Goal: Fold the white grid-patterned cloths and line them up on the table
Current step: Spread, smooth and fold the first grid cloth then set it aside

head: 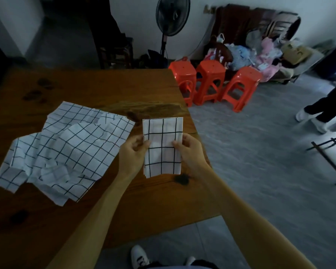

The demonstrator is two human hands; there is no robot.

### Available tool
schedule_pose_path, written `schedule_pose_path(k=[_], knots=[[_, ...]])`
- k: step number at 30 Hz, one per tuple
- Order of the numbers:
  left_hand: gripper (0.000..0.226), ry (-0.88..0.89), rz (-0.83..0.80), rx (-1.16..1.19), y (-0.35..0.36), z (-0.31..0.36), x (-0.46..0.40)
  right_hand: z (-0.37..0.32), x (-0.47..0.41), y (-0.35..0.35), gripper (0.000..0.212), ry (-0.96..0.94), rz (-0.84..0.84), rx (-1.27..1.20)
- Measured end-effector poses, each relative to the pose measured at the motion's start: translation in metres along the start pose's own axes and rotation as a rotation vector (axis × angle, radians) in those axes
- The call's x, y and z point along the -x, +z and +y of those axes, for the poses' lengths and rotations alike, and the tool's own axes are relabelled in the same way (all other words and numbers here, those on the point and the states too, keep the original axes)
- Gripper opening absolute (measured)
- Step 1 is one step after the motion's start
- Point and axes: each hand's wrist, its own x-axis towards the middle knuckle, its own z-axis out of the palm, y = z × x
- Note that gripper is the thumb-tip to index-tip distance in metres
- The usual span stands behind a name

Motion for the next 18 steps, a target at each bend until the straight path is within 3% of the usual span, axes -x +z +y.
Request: schedule_pose_path(k=[11,18], knots=[[0.023,0.038,-0.172,0.004,0.129,0.057,0.038,0.026,0.027,-0.148,0.021,-0.025,0.134,-0.147],[0.023,0.091,-0.156,-0.018,0.24,0.113,0.085,0.036,0.051,-0.283,0.023,-0.072,0.163,-0.217]])
